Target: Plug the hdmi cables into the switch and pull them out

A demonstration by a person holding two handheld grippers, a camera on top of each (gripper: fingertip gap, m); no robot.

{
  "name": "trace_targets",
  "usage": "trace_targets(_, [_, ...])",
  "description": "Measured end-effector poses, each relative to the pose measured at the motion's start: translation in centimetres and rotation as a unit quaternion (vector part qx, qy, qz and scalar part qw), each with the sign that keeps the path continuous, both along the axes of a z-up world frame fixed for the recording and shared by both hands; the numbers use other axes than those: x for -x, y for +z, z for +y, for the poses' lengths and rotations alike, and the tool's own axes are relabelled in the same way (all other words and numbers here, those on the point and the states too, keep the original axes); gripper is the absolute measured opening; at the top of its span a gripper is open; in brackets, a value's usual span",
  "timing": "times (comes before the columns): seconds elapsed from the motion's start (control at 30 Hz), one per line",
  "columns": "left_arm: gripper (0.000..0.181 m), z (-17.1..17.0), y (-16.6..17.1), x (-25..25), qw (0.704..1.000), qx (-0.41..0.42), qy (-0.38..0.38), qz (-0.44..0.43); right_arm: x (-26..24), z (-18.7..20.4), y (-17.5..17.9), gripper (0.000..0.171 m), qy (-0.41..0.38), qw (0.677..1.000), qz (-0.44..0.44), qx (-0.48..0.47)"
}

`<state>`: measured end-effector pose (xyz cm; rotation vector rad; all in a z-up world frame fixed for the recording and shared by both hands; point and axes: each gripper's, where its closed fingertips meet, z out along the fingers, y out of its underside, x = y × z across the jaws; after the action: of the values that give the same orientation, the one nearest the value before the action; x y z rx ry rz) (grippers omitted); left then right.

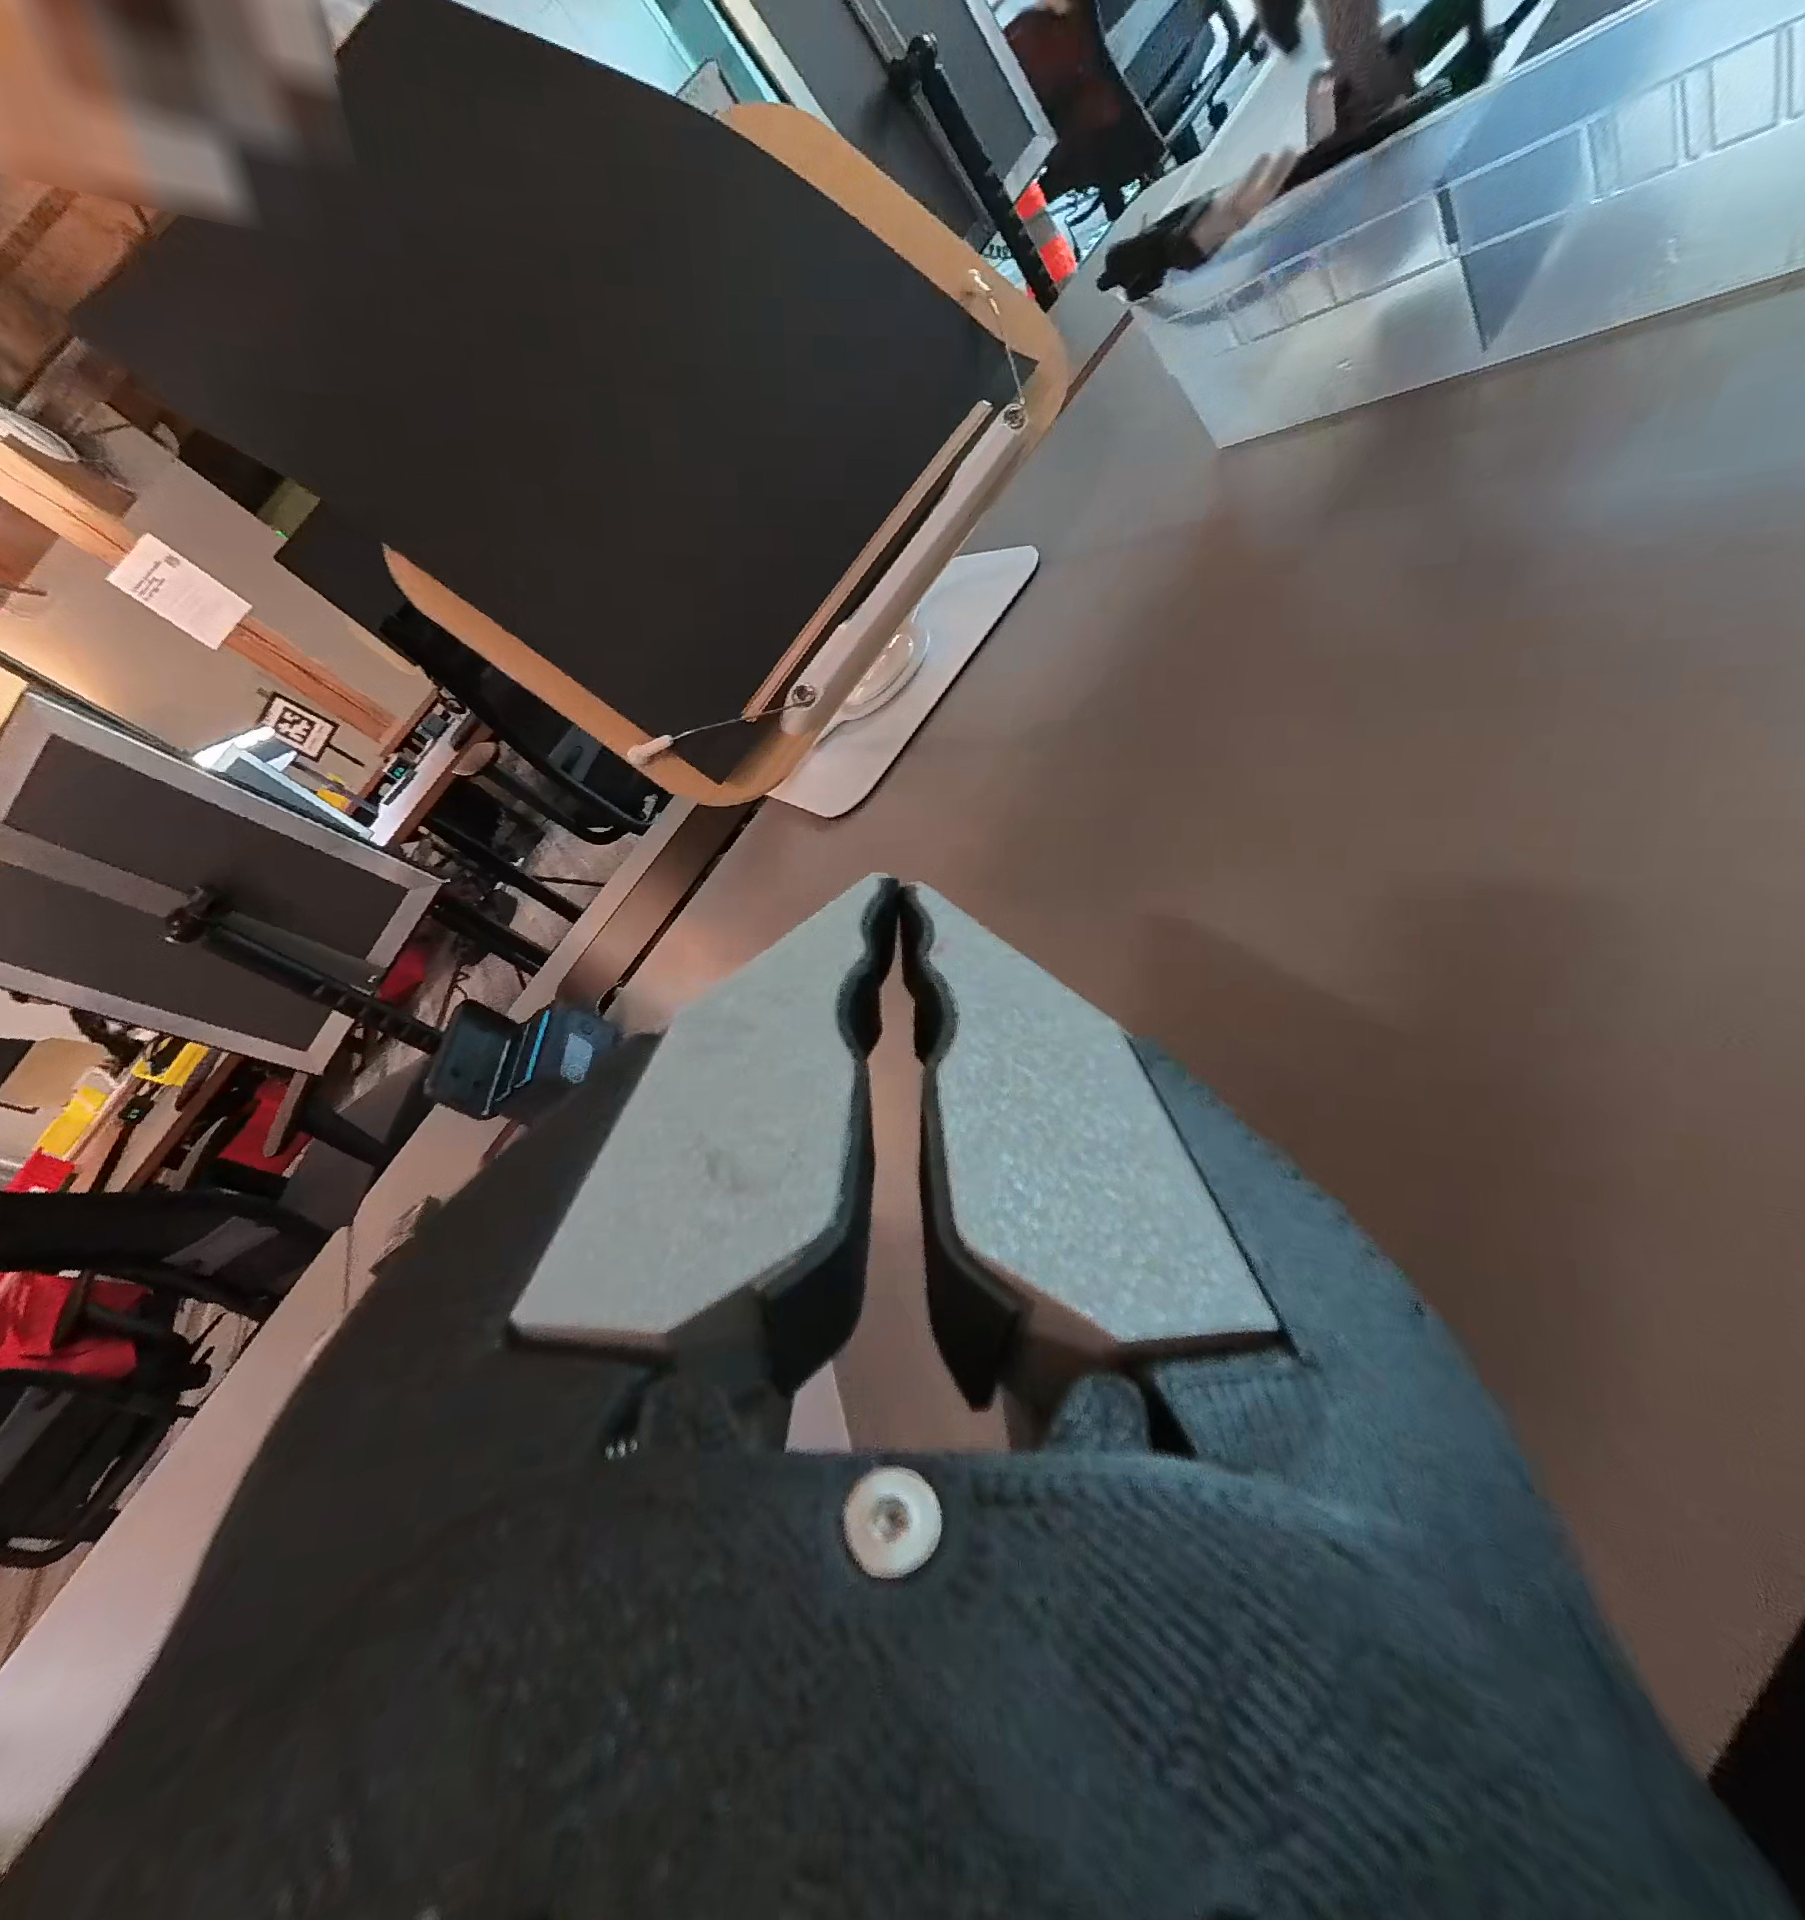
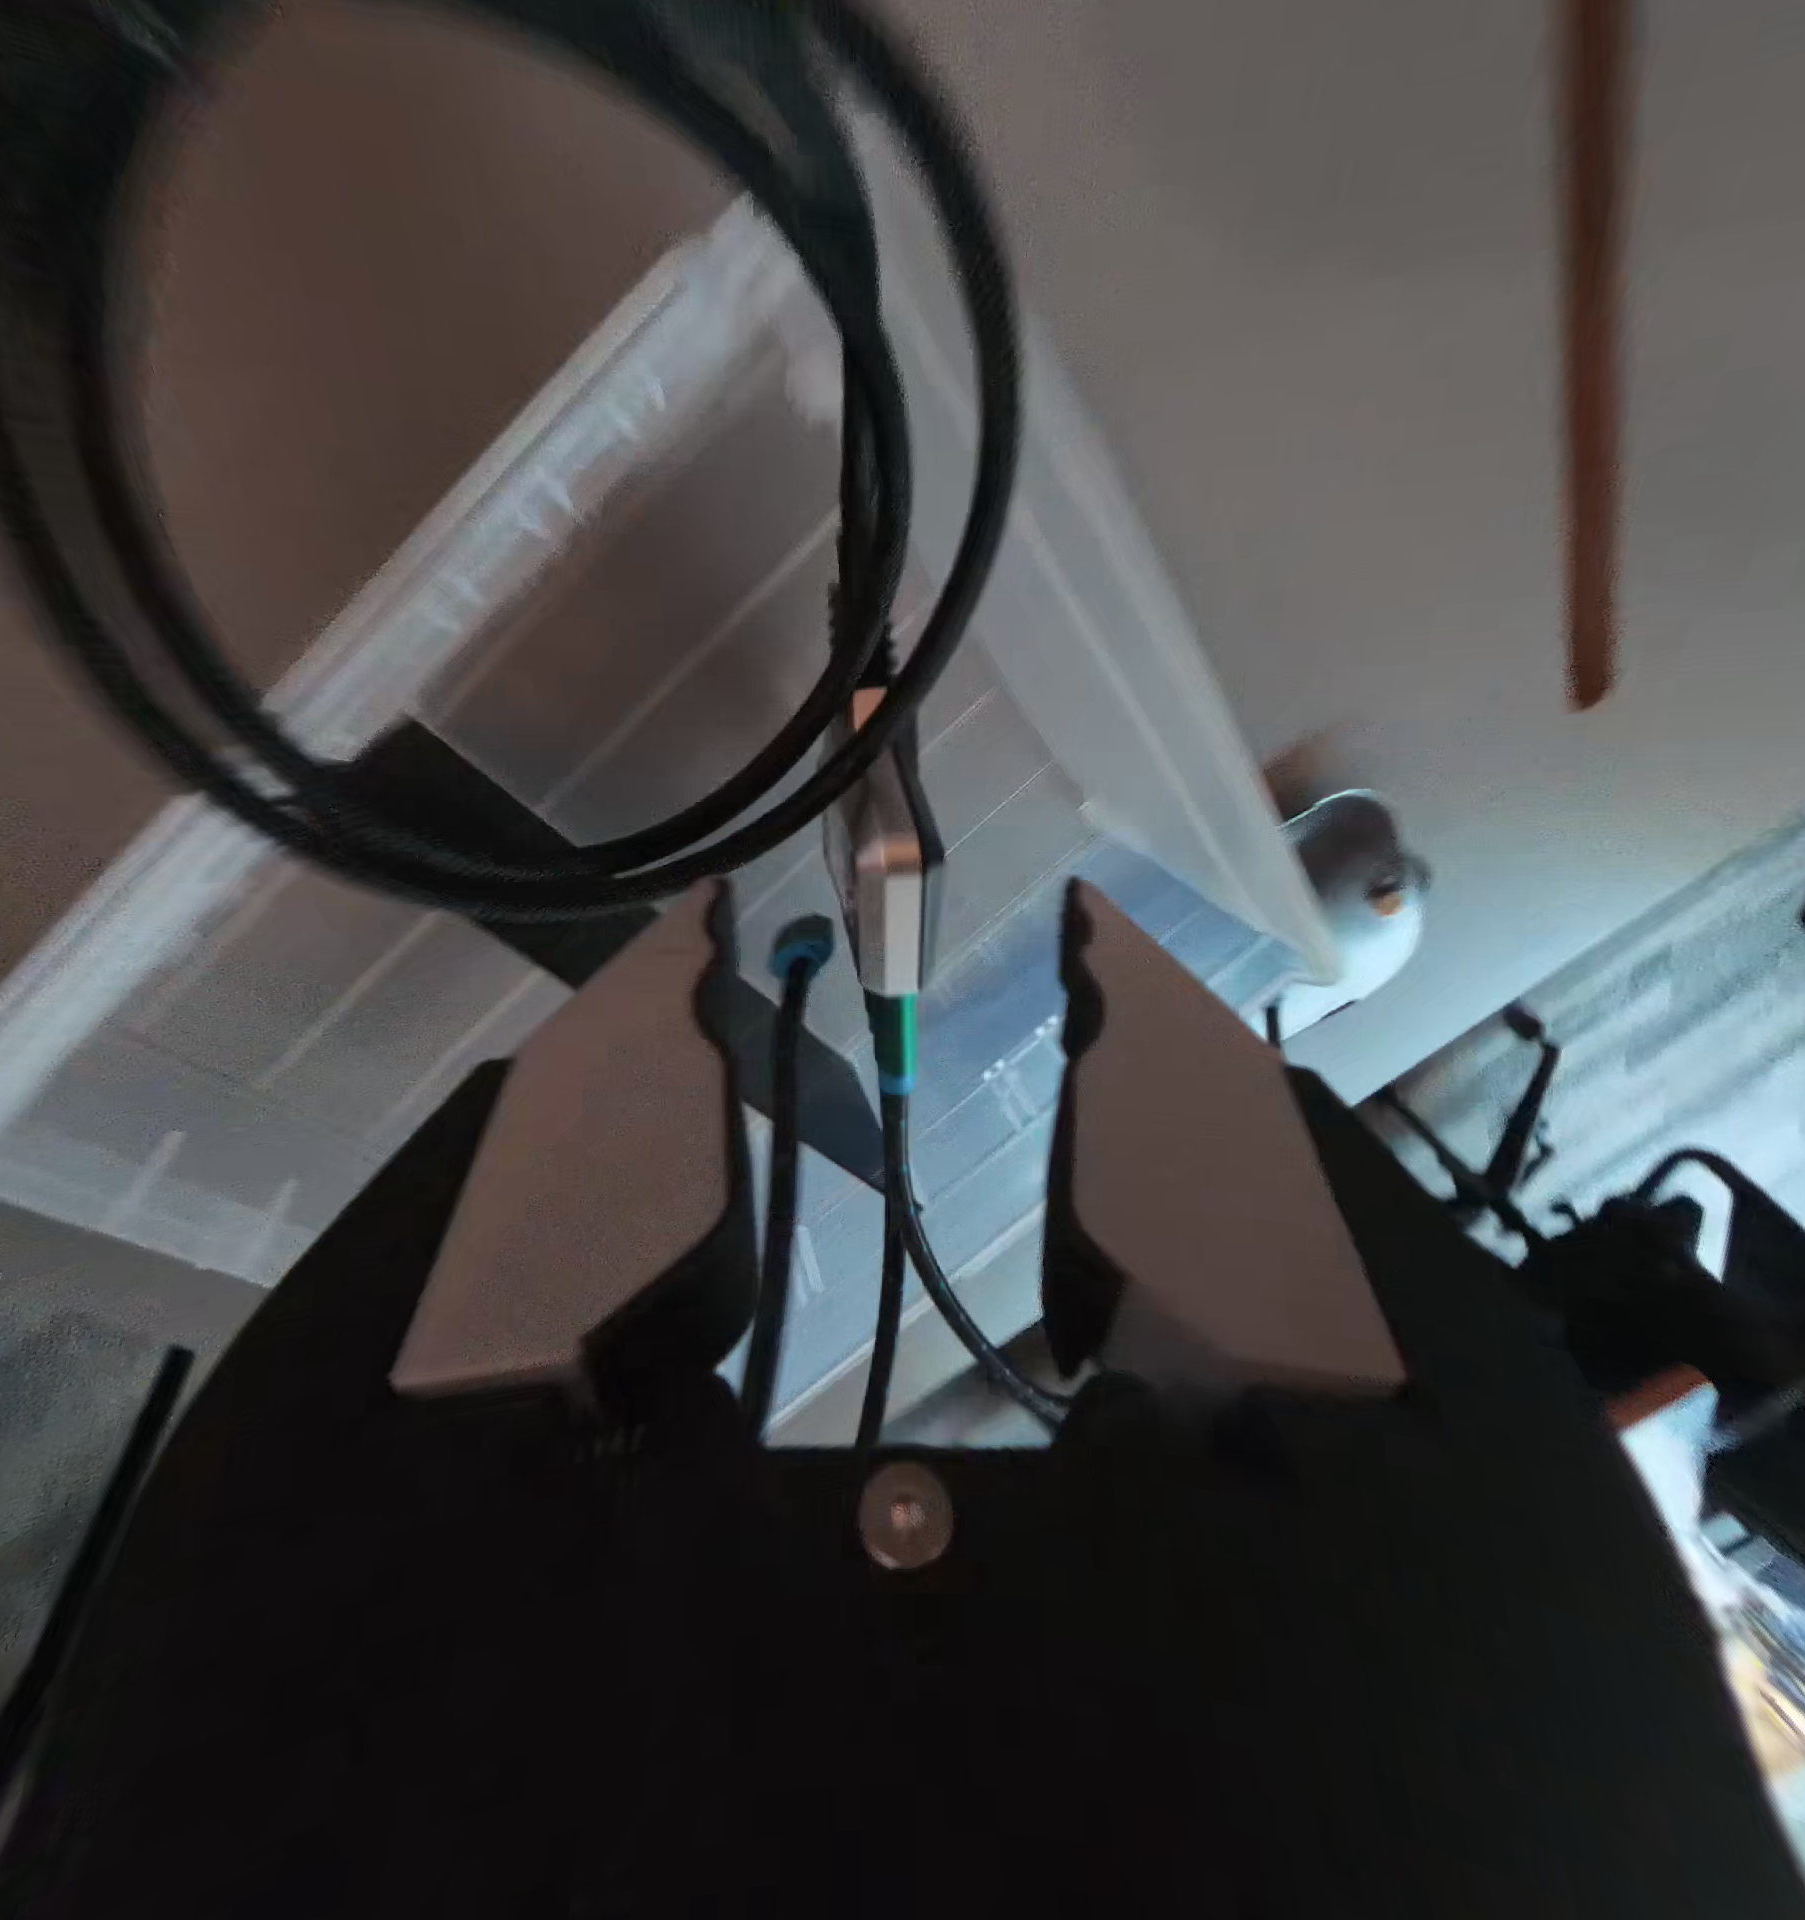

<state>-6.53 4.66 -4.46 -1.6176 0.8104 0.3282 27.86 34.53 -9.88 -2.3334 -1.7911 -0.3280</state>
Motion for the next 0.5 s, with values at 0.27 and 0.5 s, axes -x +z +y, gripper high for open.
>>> trace_targets(0.27, [0.000, -0.6, 0.4, 0.3, 1.000, -0.005, 0.008, 0.011, -11.0, -0.5, 16.1, 0.065, -0.199, 0.907, 0.312, -0.201])
trace_targets(0.5, [0.000, -1.0, 0.1, 0.0, 1.000, 0.012, 0.008, -0.016, -23.2, 0.7, 3.4, 0.063, -0.454, 0.749, 0.480, -0.049])
